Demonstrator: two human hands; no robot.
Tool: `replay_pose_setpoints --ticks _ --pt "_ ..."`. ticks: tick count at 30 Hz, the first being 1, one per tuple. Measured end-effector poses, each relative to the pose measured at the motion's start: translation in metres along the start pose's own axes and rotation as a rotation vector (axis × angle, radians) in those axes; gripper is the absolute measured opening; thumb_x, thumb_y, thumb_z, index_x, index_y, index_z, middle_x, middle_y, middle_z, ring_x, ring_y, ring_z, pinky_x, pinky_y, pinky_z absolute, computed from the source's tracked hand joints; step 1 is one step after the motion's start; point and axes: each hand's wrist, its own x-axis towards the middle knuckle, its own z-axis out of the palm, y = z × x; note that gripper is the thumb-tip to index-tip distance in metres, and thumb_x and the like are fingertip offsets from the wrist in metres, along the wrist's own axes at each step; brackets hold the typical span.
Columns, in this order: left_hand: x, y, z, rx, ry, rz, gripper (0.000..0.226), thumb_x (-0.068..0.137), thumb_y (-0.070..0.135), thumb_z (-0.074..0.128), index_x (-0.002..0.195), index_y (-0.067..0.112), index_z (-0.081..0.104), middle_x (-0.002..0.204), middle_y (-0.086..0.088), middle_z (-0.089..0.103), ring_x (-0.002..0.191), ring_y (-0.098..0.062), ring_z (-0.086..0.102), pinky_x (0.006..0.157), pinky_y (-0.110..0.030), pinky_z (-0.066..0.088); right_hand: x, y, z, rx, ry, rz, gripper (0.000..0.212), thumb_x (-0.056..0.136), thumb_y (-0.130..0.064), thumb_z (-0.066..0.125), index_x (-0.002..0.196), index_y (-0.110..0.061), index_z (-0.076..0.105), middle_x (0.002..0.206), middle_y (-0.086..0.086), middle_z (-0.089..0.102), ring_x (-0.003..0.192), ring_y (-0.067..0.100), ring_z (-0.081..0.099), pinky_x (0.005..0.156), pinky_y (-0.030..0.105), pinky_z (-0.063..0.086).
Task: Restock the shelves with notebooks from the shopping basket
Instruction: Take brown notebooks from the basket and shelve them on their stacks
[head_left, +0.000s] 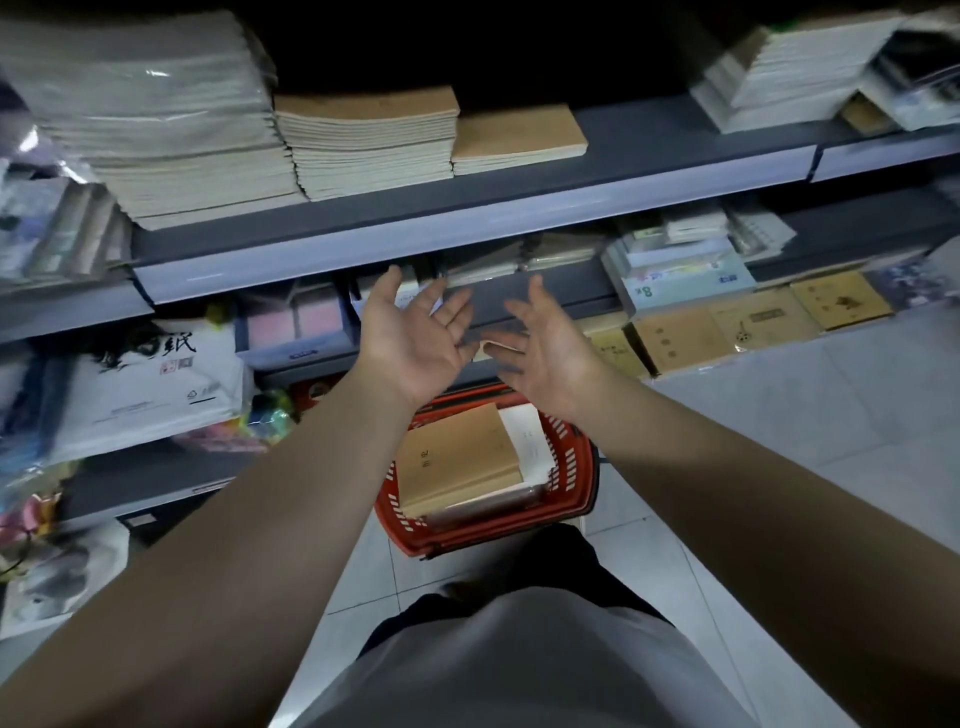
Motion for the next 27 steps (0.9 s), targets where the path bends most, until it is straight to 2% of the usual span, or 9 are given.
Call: replay_pose_setpoints --ticks 6,14,20,27 --pt "0.006 -0.016 -0.032 0.162 0.072 -0.028 0.07 0.097 0.058 0.031 0.152 0.016 0.028 0.154 -0.006 0.036 0.146 -0.019 0.024 0.118 -0.046 0.006 0.008 0.036 -0.007 -0.111 0.06 0.075 0.075 0.091 -0.072 0.026 0.15 -0.026 0.031 0.147 0.015 0.043 0.138 0.03 0.037 0.117 0.047 0.02" --pt "0.032 -0.046 -0.074 0.131 0.187 -0.095 0.071 0.096 0.06 0.03 0.153 0.017 0.026 0.159 -0.008 0.023 0.148 -0.021 0.016 0.118 -0.048 0.004 0.047 0.079 -0.025 -0.198 0.084 0.241 0.073 0.089 -0.072 0.029 0.143 -0.025 0.042 0.142 0.01 0.05 0.132 0.026 0.044 0.11 0.046 0.026" --pt "0.068 -0.075 -0.103 0.023 0.29 -0.118 0.075 0.095 0.061 0.033 0.154 0.017 0.022 0.16 -0.005 0.023 0.149 -0.02 0.014 0.118 -0.048 0.003 0.094 0.113 -0.051 -0.277 0.075 0.274 0.073 0.087 -0.073 0.033 0.142 -0.026 0.045 0.133 0.005 0.058 0.111 0.019 0.053 0.099 0.039 0.032" --pt "0.1 -0.116 -0.159 -0.176 0.378 -0.162 0.071 0.095 0.061 0.032 0.152 0.019 0.026 0.16 -0.006 0.022 0.149 -0.026 0.011 0.118 -0.05 0.005 0.136 0.162 -0.082 -0.338 0.084 0.333 0.067 0.09 -0.07 0.032 0.141 -0.028 0.044 0.134 0.005 0.056 0.121 0.025 0.051 0.1 0.041 0.033"
